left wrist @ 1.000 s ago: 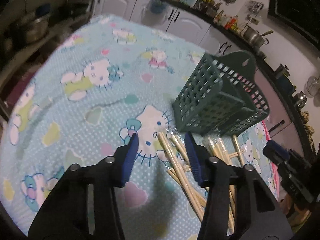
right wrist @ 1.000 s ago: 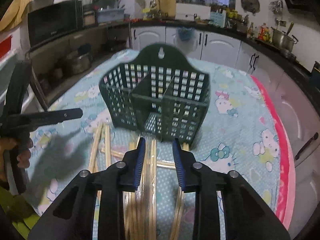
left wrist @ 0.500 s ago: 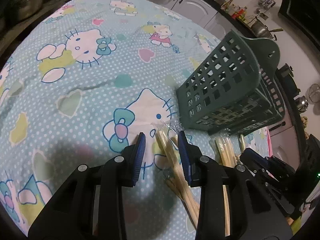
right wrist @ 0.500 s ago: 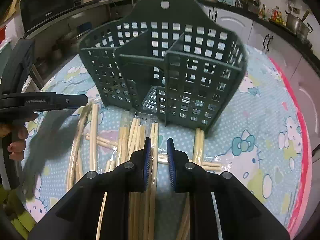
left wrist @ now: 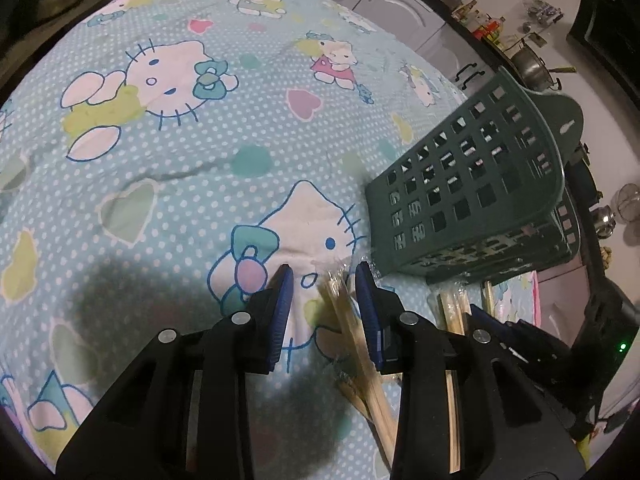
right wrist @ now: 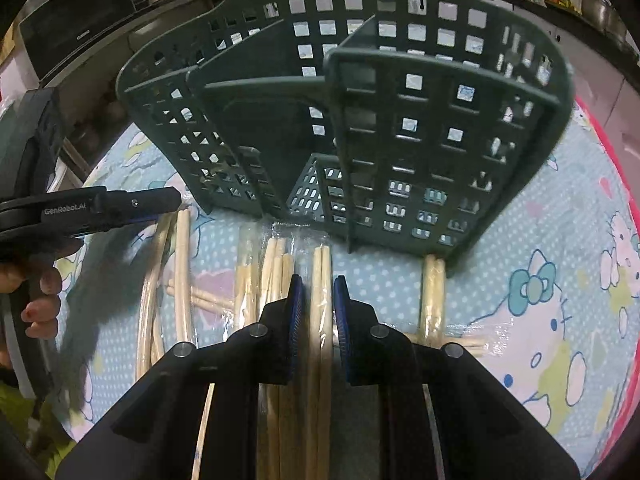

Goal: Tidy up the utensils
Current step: 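Lower the right gripper onto the chopstick pile and grasp a chopstick pair, then lift the held chopsticks with the right gripper above the green caddy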

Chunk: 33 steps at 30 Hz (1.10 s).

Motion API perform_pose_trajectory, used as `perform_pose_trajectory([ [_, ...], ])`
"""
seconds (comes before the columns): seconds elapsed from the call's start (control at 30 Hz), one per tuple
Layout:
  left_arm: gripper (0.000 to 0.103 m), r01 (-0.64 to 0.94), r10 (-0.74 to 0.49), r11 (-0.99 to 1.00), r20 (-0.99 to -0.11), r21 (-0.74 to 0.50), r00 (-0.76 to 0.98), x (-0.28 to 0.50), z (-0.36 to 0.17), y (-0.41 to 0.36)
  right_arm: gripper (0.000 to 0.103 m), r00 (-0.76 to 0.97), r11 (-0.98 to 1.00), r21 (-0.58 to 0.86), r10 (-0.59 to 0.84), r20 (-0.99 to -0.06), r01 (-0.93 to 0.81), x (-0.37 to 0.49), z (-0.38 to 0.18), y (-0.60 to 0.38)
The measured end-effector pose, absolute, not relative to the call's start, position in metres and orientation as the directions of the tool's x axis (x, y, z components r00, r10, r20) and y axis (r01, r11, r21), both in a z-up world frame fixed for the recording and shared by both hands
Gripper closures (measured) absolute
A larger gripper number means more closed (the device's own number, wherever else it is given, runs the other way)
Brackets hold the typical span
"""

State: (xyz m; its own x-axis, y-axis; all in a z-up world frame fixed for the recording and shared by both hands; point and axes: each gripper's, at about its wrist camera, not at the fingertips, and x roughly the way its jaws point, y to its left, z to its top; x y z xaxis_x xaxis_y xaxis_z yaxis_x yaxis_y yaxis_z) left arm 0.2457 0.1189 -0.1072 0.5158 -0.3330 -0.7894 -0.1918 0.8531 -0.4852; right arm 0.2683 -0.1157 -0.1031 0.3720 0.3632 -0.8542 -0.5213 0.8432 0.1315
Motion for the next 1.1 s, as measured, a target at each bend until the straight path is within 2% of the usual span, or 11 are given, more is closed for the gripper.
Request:
perform_pose_trajectory([
  [0.07,0.076,-0.195,-0.333,0.851,-0.788,-0.487,0.518,0.247,-0.108,0.119,0.087,0.368,0.845,0.14,0.365,-0.855,-0.516,0.271,-0.105,-0.115],
  [0.13,0.076,-0.194,-0.33,0.853,-0.788,-0.484,0.519,0.249,-0.108,0.118,0.092,0.365,0.85,0.148,0.366,-0.856,-0.506,0.276,-0.107,-0.112],
  [0.2,0.08,-0.196,-0.334,0.849,-0.786,-0.49,0.52,0.249,-0.109,0.119,0.092,0.361,0.853,0.162,0.373,-0.855,-0.497,0.277,-0.106,-0.11],
  [0.27,0.09,-0.199,-0.328,0.852,-0.791,-0.484,0.517,0.25,-0.11,0.12,0.092,0.362,0.851,0.173,0.384,-0.85,-0.497,0.277,-0.102,-0.117],
  [0.33,0.094,-0.206,-0.32,0.855,-0.798,-0.476,0.511,0.253,-0.111,0.122,0.092,0.37,0.848,0.18,0.396,-0.841,-0.498,0.274,-0.097,-0.124],
  [0.67,0.099,-0.149,-0.366,0.848,-0.765,-0.508,0.53,0.238,-0.099,0.124,0.092,0.45,0.838,0.165,0.433,-0.781,-0.521,0.25,-0.058,-0.143],
  [1.1,0.1,0.051,-0.381,0.882,-0.646,-0.469,0.661,0.188,-0.022,0.094,0.094,0.537,0.838,0.174,0.476,-0.696,-0.517,0.204,-0.013,-0.153],
])
